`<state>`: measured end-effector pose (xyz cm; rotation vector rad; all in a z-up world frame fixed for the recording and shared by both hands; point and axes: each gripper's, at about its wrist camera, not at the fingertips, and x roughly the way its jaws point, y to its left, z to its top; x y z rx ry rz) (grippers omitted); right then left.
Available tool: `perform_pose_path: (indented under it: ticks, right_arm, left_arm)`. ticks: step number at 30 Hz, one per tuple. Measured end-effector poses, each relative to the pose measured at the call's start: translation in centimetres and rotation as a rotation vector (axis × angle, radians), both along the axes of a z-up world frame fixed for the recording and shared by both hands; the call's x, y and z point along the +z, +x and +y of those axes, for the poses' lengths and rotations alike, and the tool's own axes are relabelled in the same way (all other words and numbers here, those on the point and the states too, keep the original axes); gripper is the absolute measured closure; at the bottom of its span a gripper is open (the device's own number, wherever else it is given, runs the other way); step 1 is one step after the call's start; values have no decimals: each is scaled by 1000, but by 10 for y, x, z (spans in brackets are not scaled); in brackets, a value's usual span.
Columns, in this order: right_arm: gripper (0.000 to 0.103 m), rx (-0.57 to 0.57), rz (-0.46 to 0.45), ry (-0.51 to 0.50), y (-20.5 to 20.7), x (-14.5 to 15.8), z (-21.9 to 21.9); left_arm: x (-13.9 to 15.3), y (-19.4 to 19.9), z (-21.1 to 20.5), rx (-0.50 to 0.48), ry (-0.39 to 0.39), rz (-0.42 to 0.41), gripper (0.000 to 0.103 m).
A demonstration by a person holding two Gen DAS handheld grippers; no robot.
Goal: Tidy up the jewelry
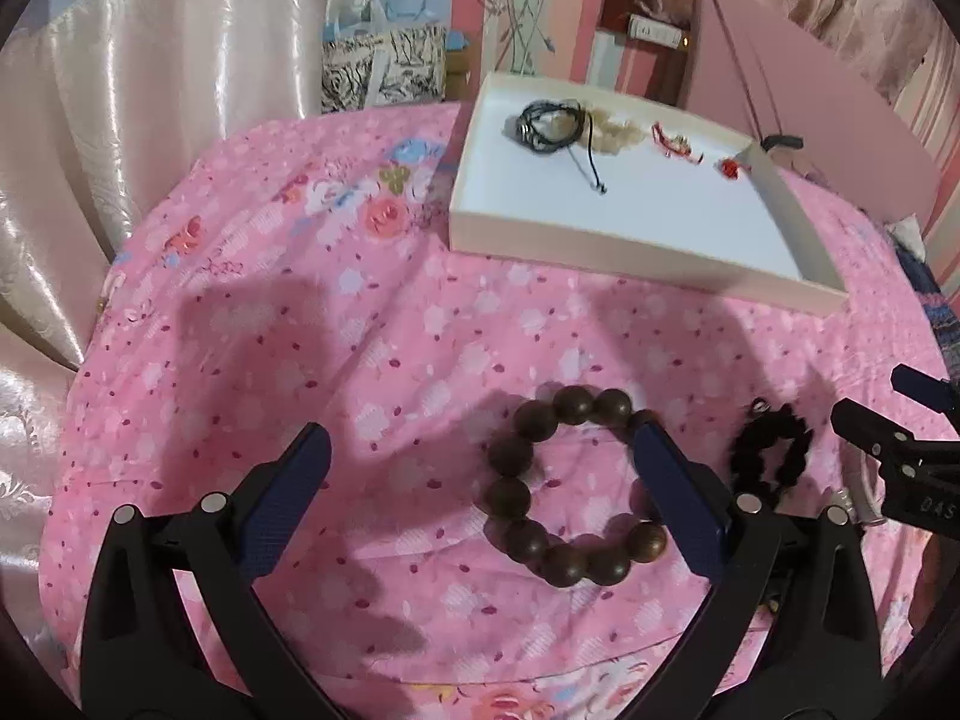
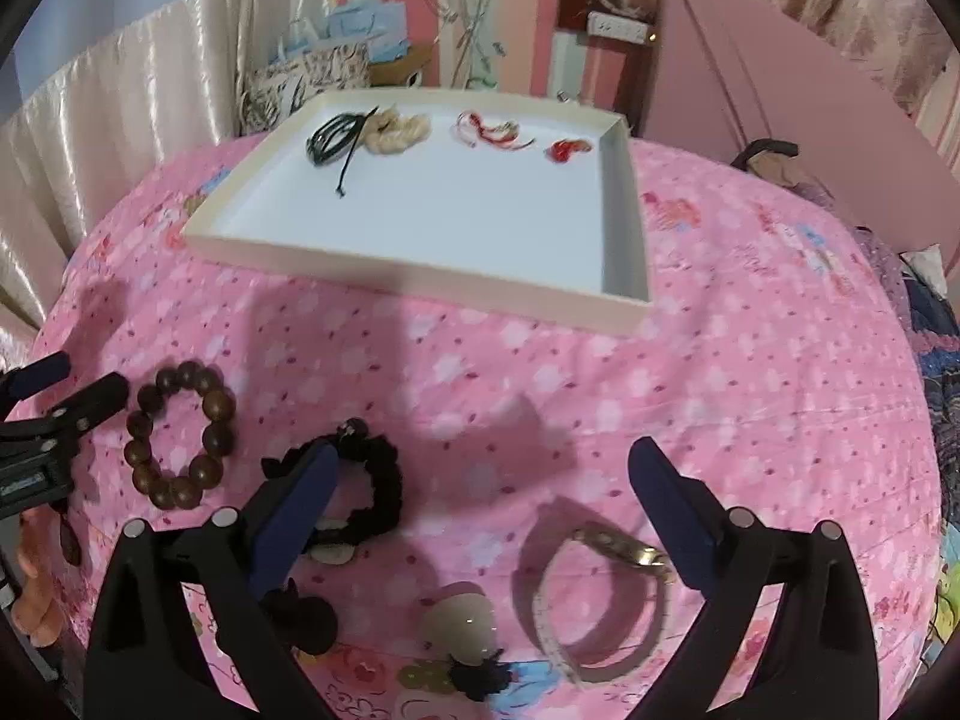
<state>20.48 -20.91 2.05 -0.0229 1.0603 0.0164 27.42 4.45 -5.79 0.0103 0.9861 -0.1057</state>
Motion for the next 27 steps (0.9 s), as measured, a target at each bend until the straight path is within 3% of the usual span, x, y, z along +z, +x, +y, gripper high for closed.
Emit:
perform_pose_path:
  ticks: [4, 9, 12, 16, 19, 21, 23, 27]
  right_arm:
    - [7, 6, 26, -8, 2, -9, 3]
    - [21, 31, 63, -1, 3, -16, 8]
    - [28, 46, 84, 1, 5, -22, 12]
    - [49, 57, 128, 21, 12, -36, 15]
    - [52, 53, 117, 37, 12, -39, 14]
    - [59, 55, 110, 39, 12, -39, 13]
    - [72, 56, 105, 43, 12, -38, 13]
    - [80, 58, 92, 40, 11, -38, 12]
  left_arm:
    - [-8, 1, -5, -28, -2, 23, 5]
    - [-14, 3, -11, -50, 2, 54, 21]
    - [-19, 6, -12, -53, -7, 74, 23]
    - [-31, 13, -14, -68, -27, 123, 36]
    - [-36, 15, -14, -71, -15, 127, 38]
    - [-37, 15, -15, -73, -10, 127, 38]
    - [-38, 15, -16, -73, 0, 122, 39]
    - [-37, 16, -16, -68, 11, 117, 45]
